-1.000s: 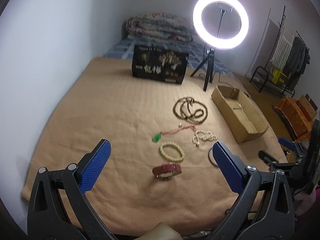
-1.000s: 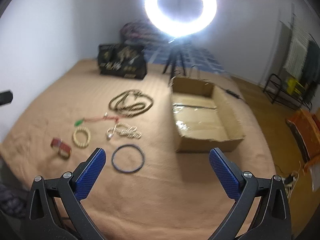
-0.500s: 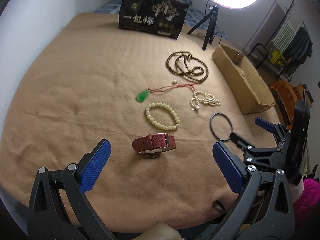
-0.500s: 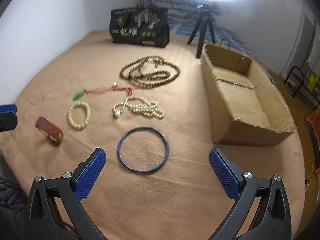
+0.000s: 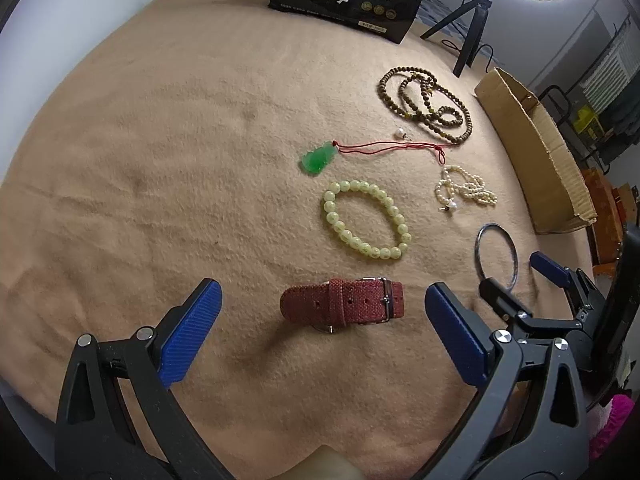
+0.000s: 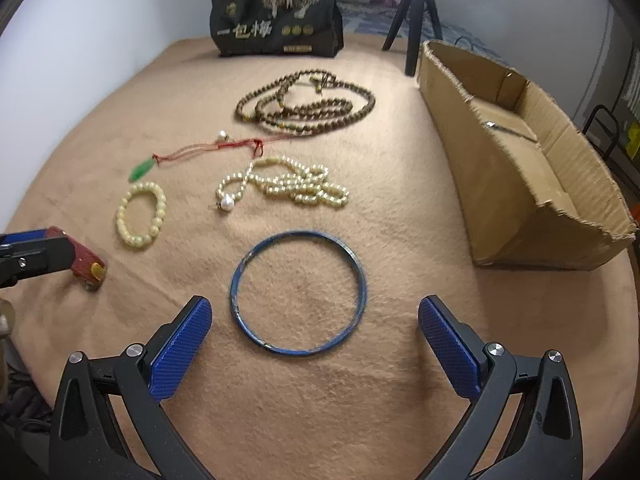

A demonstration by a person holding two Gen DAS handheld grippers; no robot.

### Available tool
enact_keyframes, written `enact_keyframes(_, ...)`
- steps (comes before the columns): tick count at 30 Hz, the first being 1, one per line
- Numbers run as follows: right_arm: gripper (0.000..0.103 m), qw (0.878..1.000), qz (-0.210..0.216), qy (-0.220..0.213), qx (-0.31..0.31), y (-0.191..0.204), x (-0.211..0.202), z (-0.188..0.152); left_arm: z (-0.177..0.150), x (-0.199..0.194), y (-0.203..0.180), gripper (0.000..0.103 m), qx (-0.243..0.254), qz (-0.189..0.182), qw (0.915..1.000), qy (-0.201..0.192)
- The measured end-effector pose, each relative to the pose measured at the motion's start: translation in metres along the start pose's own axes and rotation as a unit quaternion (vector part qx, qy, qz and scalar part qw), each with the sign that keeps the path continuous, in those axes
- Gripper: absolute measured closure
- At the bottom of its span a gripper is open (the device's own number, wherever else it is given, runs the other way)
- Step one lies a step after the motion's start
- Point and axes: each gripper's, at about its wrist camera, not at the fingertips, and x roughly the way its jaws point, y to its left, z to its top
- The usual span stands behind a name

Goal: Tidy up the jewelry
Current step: 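Grasp the red watch strap with the left tool while the right tool grasps the blue bangle, then carry the watch into the cardboard box and open the left tool while the right tool carries the bangle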

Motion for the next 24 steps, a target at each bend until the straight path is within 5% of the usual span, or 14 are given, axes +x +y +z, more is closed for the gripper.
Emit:
enact_keyframes(8,0.001,1.0,0.001,0.015,-0.018,0.006,0.008,0.0,0.0,0.006,-0.002,0.026,0.005,-0.006,0.9999,0.007)
enact_keyframes(11,0.01,1.0,0.002,0.013,-0.016,0.004,0.007,0.0,0.001,0.005,-0.007,0.04,0.012,-0.012,0.9999,0.005)
enact_keyframes(15,0.031,1.0,0.013,0.01,-0.024,0.007,0.004,0.002,0.001,0.005,-0.012,0.043,0.017,-0.008,0.9998,0.001)
enact_keyframes(24,0.031,0.999,0.036,0.001,-0.021,0.008,-0.006,0.006,0.001,-0.002,-0.021,0.045,0.032,0.003,0.9993,-0.022)
